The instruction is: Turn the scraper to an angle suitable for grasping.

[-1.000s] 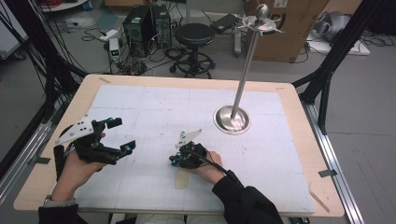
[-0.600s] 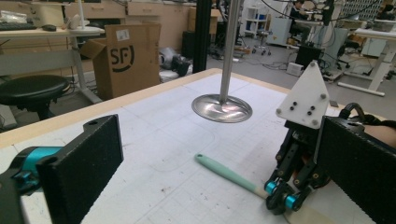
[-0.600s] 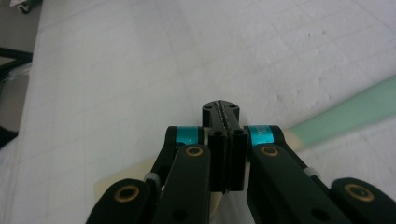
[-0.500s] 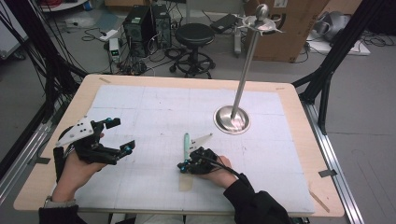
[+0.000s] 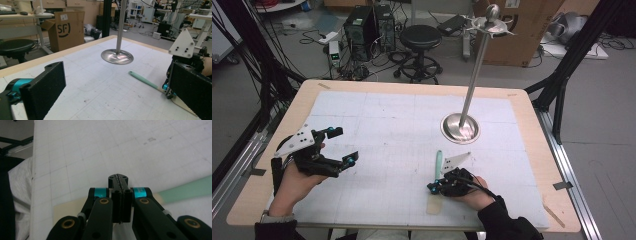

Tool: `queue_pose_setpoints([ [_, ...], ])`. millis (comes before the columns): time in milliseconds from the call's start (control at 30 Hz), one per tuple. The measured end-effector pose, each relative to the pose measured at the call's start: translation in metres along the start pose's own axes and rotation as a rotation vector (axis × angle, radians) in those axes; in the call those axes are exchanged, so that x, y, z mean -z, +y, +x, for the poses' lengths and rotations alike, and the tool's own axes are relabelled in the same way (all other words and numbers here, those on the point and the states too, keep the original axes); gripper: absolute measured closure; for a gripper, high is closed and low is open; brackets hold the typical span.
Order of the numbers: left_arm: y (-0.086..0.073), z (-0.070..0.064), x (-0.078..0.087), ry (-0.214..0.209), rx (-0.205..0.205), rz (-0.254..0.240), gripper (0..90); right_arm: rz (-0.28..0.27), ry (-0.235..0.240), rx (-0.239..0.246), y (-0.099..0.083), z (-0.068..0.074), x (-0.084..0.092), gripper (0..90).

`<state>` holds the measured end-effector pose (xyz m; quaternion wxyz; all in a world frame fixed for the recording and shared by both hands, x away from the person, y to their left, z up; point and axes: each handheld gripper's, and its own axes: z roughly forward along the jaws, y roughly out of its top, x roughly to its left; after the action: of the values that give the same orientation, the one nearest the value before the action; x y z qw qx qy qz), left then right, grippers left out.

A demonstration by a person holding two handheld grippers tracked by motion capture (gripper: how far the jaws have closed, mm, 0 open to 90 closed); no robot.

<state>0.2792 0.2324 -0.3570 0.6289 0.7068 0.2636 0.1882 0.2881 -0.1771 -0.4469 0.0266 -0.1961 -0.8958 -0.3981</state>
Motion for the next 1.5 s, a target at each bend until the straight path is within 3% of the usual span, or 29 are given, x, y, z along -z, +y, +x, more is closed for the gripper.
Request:
queue_pose_setpoints([
  [67,-0.001,-0.001,-0.003,0.001,-0.003,0.006,1.8,-0.006,-0.001,-0.018,-0.002,0.001,0.001,90.0],
  [167,-0.001,-0.002,-0.006,-0.005,-0.010,0.015,1.8,0.001,-0.037,0.010,0.000,0.005,0.003,90.0],
  [267,0.000,-0.002,-0.004,-0.007,-0.011,0.004,1.8,-0.067,-0.096,-0.005,0.000,0.003,0.016,90.0],
  [333,0.000,-0.001,-0.003,-0.003,-0.006,-0.002,1.8,-0.103,-0.174,-0.016,-0.002,-0.003,0.027,90.0],
  [367,0.000,0.000,-0.003,-0.002,-0.008,-0.001,1.8,-0.103,-0.214,-0.029,-0.004,-0.008,0.031,90.0],
  [467,0.000,0.000,-0.003,-0.003,-0.005,0.000,1.8,-0.087,-0.274,-0.081,-0.011,-0.021,0.033,90.0],
  [600,0.001,-0.001,-0.004,-0.005,-0.011,0.001,1.8,-0.048,-0.318,-0.099,-0.012,-0.030,0.024,90.0],
  [667,0.000,-0.001,-0.004,-0.004,-0.011,0.005,1.8,-0.058,-0.326,-0.099,-0.010,-0.033,0.022,90.0],
  [967,0.000,-0.001,-0.005,0.000,-0.010,0.011,1.8,-0.065,-0.313,-0.096,0.004,-0.033,0.006,90.0],
  [1267,0.000,0.000,-0.004,-0.002,-0.010,0.011,1.8,-0.049,-0.214,-0.022,0.036,-0.014,-0.032,90.0],
  [1400,-0.001,0.001,-0.003,0.000,-0.005,0.011,1.8,-0.037,-0.154,-0.030,0.043,-0.006,-0.042,90.0],
  [1467,-0.002,0.002,-0.002,0.003,-0.005,0.016,1.8,-0.027,-0.155,-0.009,0.047,0.000,-0.046,90.0],
  [1500,-0.002,0.002,-0.002,0.003,-0.003,0.015,1.7,-0.022,-0.131,-0.009,0.048,0.002,-0.048,90.0],
])
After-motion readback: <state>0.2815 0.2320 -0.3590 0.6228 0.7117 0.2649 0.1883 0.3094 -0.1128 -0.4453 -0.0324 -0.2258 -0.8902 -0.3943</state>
